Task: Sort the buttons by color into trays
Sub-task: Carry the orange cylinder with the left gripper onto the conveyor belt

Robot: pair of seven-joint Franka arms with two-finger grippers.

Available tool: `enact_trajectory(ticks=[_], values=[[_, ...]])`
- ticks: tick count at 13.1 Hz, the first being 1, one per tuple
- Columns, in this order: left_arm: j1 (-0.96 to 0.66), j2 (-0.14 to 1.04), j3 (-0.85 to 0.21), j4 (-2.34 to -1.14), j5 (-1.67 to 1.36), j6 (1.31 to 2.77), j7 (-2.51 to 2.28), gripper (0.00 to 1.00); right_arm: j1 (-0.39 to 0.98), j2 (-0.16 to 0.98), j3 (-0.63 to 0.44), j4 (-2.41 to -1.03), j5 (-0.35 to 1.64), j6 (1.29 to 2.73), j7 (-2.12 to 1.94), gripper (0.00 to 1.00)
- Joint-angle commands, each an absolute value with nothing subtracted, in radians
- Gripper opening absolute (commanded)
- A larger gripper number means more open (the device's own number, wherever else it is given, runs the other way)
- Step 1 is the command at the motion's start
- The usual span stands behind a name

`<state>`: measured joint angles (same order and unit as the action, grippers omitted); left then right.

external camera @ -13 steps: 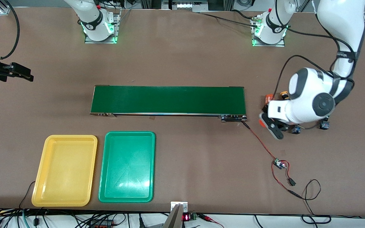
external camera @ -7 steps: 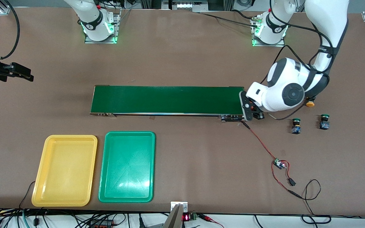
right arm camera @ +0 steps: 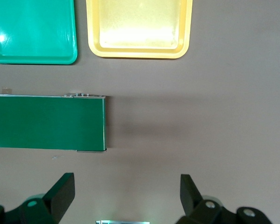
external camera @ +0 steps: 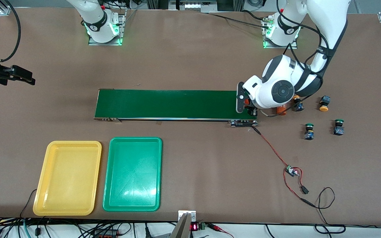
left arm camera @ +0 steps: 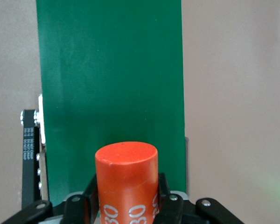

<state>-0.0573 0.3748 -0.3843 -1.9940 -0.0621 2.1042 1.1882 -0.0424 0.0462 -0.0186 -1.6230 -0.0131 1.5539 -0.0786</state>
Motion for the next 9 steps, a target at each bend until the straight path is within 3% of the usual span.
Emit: enact_trajectory(ticks=[1,3,4,5,6,9], values=[[-0.077,0.368,-0.385,-2.049,-0.077,2.181,1.221,0.0,-0.04,0.038,-0.018,-1.628,-0.003,1.559,-0.066,1.0],[-0.097,0.379,-0.385,-2.049,-0.077,2.206,1.218,0.02,-0.04,0.038,-0.018,-1.628,-0.003,1.559,-0.066,1.0],[-0.098,0.391,-0.385,-2.049,-0.077,2.218,1.216,0.07,-0.04,0.038,-0.018,-1.628,-0.003,1.559,-0.066,1.0],[-0.098,0.4,-0.385,-2.049,-0.077,2.235,1.216,0.3,-0.04,0.038,-0.018,-1.628,-0.003,1.559,-0.066,1.0],[-0.1,0.402,-0.387,-2.049,-0.077,2.246,1.216,0.99,-0.04,0.038,-0.018,-1.628,-0.003,1.559,-0.066,1.0],[-0.098,0.365,-0.388,-2.04,-0.077,2.238,1.216,1.0,-0.041,0.038,-0.018,-1.628,-0.003,1.559,-0.067,1.0]])
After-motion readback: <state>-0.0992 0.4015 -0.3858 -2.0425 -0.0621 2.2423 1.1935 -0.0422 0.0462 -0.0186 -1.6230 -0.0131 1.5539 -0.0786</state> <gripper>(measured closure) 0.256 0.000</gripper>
